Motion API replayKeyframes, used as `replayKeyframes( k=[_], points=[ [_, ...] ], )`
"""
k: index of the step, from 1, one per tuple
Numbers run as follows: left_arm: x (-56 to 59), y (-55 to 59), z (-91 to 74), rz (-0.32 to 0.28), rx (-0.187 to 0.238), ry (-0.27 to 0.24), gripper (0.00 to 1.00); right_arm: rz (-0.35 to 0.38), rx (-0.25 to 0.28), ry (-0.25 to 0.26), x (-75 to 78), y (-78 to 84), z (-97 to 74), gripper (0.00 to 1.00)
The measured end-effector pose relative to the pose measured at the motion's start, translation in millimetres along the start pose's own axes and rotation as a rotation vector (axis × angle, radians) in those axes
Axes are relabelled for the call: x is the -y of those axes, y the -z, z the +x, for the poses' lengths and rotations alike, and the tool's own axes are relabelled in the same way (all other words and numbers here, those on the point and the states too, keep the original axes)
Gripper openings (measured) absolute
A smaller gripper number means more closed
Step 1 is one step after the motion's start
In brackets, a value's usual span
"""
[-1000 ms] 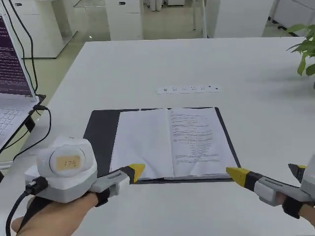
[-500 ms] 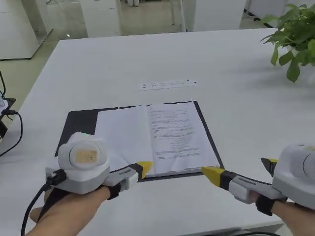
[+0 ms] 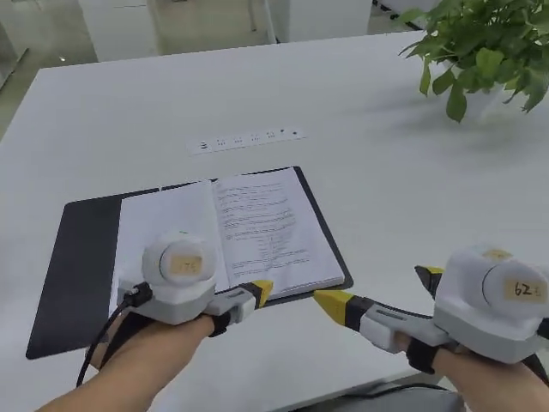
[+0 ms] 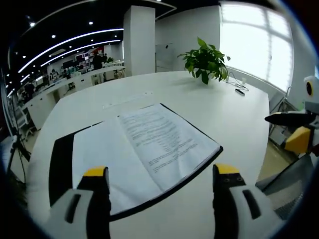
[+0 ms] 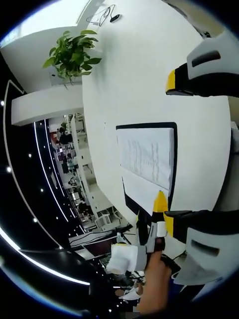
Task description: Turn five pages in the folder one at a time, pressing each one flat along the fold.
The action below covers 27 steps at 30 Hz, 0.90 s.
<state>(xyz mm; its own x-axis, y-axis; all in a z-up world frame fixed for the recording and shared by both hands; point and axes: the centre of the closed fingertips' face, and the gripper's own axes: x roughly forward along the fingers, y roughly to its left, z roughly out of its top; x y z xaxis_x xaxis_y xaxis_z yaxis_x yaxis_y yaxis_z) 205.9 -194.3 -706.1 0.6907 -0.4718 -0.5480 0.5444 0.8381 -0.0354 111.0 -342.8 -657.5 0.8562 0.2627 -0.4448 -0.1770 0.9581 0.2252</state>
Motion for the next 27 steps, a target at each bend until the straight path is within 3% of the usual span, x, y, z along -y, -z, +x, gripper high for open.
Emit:
replayKeyframes(
  k=[16,21,27],
  points=[
    [35.4,8.9,73.4,0.077,-0.031,0.062,0.77,0.020,0.014,0.019,0.7,1.6,-6.7,0.95],
    [41.5,10.3,94.0,0.074,-0.023,0.057,0.75,0.021,0.034,0.016,-3.0,-1.1,-9.4,0.95],
    [43.2,10.3,106.3,0.038,-0.009,0.040,0.71,0.032,0.040,0.019,-2.6,1.5,-9.9,0.94]
  ],
)
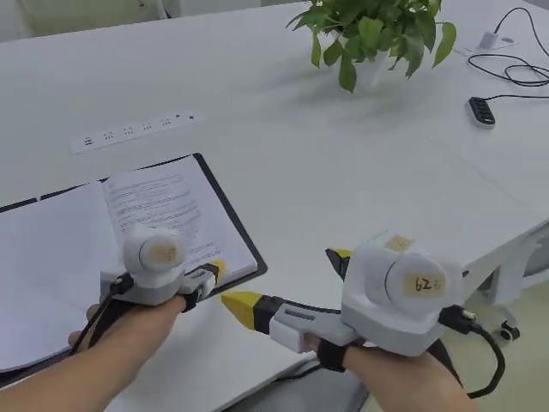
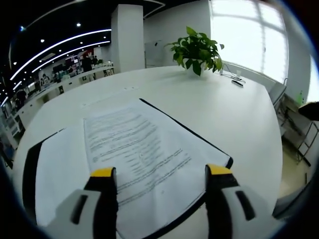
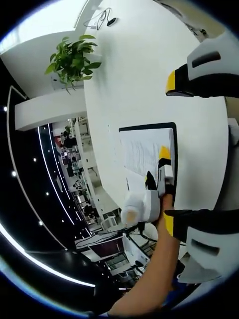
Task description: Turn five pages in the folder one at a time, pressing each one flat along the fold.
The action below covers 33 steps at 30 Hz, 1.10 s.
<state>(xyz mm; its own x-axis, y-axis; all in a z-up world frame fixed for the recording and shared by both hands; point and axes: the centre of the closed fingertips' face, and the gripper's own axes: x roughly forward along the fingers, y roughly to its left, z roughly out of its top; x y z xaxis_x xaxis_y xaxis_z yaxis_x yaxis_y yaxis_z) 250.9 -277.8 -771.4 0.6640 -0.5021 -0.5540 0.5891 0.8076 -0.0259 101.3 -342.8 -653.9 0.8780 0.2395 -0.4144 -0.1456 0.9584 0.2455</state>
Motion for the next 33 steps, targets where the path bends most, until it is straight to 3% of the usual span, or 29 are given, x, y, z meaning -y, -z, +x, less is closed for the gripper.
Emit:
replayKeyframes(
  k=[4,10,15,19,25,33],
  points=[
    [2.1,5.9,6.9,-0.006,-0.009,-0.017,0.68,0.009,-0.003,0.001,1.3,1.8,-0.2,0.92],
    [0.0,7.0,7.5,0.012,0.081,-0.042,0.66,0.016,-0.013,0.010,5.9,4.4,0.2,0.91],
    [-1.0,7.1,5.2,0.009,0.119,-0.037,0.62,0.027,-0.019,0.019,9.8,8.2,-0.5,0.91],
    [-1.0,6.3,5.3,0.006,0.130,-0.037,0.61,0.034,-0.025,0.020,11.0,11.2,-0.5,0.90],
    [-2.5,6.8,3.4,-0.013,0.149,-0.046,0.45,0.035,-0.034,0.021,11.7,14.0,-0.7,0.89],
    [-9.6,8.3,3.5,-0.025,0.141,-0.062,0.34,0.033,-0.052,0.013,12.0,17.3,3.9,0.88]
  ],
)
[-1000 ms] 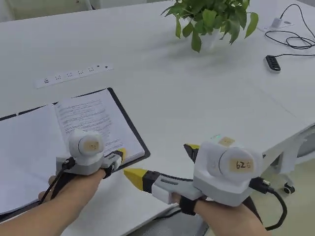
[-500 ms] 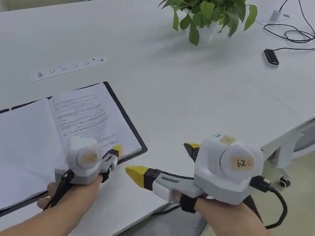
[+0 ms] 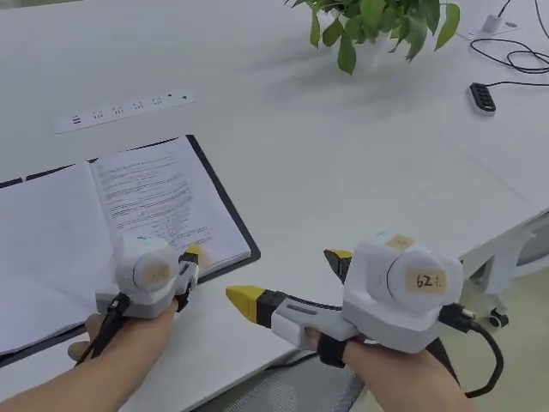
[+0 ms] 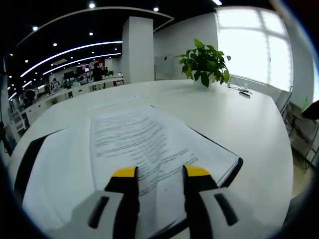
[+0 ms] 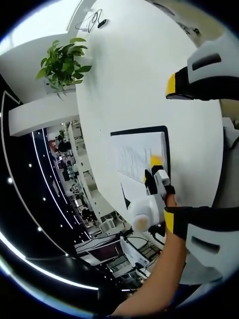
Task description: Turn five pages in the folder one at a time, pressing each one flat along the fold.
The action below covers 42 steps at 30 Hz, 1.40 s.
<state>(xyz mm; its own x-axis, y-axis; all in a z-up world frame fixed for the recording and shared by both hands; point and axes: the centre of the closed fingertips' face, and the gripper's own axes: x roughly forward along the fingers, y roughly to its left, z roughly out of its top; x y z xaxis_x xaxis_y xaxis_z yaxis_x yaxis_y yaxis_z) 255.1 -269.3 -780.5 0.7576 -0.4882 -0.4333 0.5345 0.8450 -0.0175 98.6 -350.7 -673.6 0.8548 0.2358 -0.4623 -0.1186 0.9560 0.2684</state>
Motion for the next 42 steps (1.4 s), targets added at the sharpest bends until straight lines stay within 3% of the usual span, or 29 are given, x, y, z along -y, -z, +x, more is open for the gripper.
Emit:
replayKeyframes(
  k=[6,11,21,31,40,42],
  points=[
    [-12.5,0.2,1.0,-0.024,-0.014,-0.036,0.21,-0.009,-0.013,-0.011,-0.3,0.6,6.5,0.87],
    [-12.4,0.7,0.2,-0.027,-0.020,-0.027,0.18,-0.013,-0.023,-0.030,0.2,-1.7,16.1,0.85],
    [-17.2,1.1,0.3,-0.070,-0.021,-0.043,0.12,-0.021,-0.065,-0.102,-1.7,-9.2,55.6,0.76],
    [-16.8,0.2,-0.5,-0.061,-0.014,-0.046,0.13,-0.013,-0.080,-0.180,6.2,-20.1,121.6,0.48],
    [-17.0,0.1,-0.6,-0.060,-0.011,-0.047,0.13,-0.042,-0.139,-0.187,24.6,-12.6,169.0,0.26],
    [-17.0,0.0,-0.5,-0.058,-0.011,-0.046,0.13,-0.035,-0.151,-0.182,27.8,-10.9,175.0,0.26]
  ],
)
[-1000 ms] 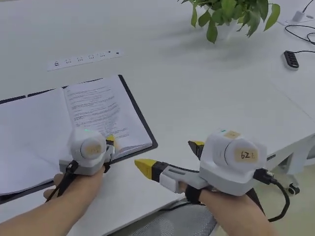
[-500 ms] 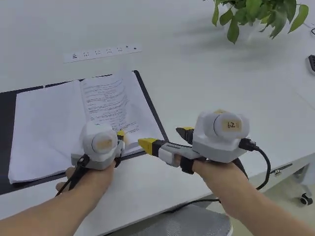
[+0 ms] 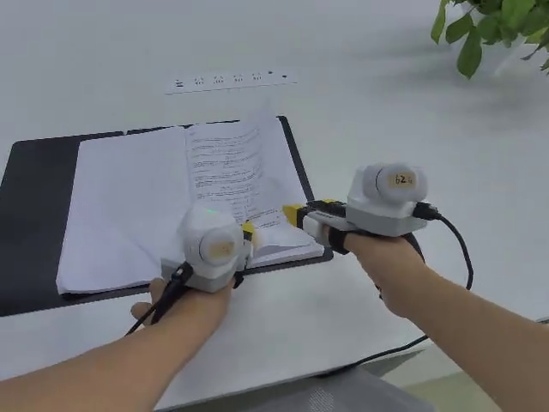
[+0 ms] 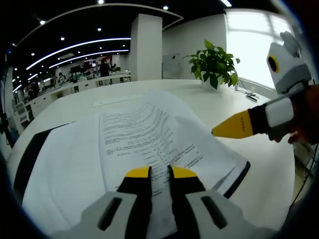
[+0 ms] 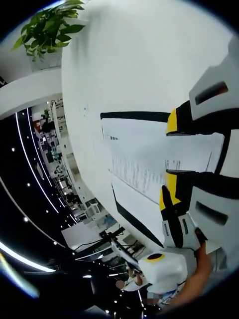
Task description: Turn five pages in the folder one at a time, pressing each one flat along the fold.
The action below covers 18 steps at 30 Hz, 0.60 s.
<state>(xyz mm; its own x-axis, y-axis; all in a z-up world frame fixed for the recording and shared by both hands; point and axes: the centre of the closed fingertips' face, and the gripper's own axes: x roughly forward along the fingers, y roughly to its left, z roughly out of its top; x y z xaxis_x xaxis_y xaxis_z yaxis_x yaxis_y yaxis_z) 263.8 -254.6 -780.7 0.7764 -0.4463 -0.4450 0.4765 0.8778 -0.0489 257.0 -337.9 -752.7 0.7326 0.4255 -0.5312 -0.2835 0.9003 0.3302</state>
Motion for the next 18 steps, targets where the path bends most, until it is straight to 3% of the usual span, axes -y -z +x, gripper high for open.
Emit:
replayKeyframes(
  k=[5,18],
  points=[
    [-0.1,-0.2,0.5,-0.002,-0.004,0.000,0.13,0.006,-0.036,0.002,8.5,7.2,11.1,0.25],
    [-0.3,0.0,0.7,-0.009,-0.009,-0.001,0.13,0.048,-0.058,0.014,15.2,14.0,13.5,0.02]
  ],
)
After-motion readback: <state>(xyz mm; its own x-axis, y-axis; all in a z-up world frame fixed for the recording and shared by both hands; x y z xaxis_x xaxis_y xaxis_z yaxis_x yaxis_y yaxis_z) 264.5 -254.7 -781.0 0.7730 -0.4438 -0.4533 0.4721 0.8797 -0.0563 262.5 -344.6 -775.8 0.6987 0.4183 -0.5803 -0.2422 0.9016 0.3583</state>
